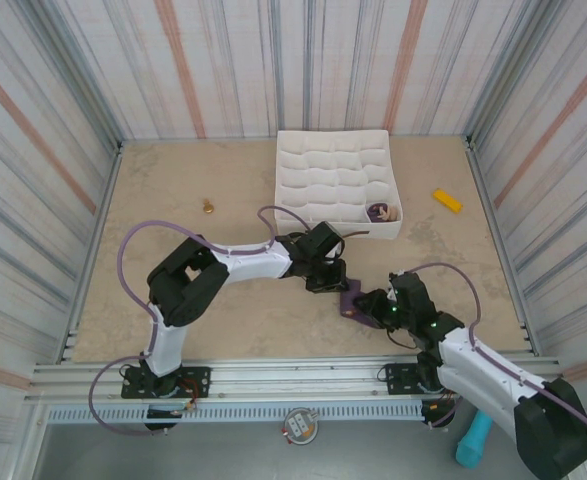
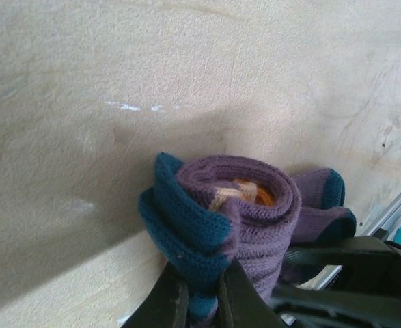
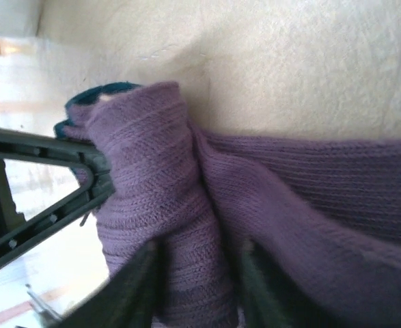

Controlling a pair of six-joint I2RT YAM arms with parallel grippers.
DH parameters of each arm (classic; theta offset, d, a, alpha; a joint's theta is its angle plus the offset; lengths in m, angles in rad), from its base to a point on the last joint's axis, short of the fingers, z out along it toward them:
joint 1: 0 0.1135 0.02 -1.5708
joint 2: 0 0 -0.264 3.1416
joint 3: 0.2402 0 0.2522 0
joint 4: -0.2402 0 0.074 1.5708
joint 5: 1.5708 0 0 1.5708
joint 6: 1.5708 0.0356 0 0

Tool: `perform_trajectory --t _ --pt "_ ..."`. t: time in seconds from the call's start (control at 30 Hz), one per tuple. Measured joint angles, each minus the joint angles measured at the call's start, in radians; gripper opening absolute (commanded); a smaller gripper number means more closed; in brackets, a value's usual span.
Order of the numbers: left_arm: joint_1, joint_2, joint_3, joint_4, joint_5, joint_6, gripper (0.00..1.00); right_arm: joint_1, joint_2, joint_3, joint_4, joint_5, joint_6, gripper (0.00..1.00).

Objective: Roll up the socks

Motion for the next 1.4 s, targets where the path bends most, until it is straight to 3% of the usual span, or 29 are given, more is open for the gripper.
perform_trajectory --t 0.2,0.47,0.67,0.97,1.07,1.17,1.33,1.4 --pt "0.011 0.000 -0.005 -0.006 0.021 0.032 0.00 0.000 0.009 0.166 -0.201 0.017 -0.090 0.64" --pt "0.066 -0.075 -0.138 0.048 0.064 0.042 0.00 -0.004 0.043 0.389 -0.503 0.131 -0.175 0.61" --pt "0.109 -0.100 -0.179 0.059 0.089 0.061 0.00 -0.005 0.105 0.378 -0.625 0.191 -0.175 0.63" --pt "0.126 -0.116 -0.212 0.081 0.104 0.068 0.00 0.085 0.181 0.299 -0.573 0.227 -0.174 0.61" --pt "0.126 -0.116 -0.214 0.084 0.106 0.068 0.00 0.109 0.226 0.293 -0.524 0.240 -0.174 0.55" --pt "0.126 -0.116 -0.214 0.084 0.108 0.068 0.00 0.127 0.253 0.289 -0.466 0.254 -0.176 0.44" --pt "0.128 -0.116 -0.214 0.084 0.116 0.076 0.00 0.132 0.290 0.264 -0.349 0.256 -0.175 0.08" --pt "0.129 -0.116 -0.216 0.085 0.121 0.082 0.00 0.132 0.306 0.261 -0.312 0.257 -0.175 0.00"
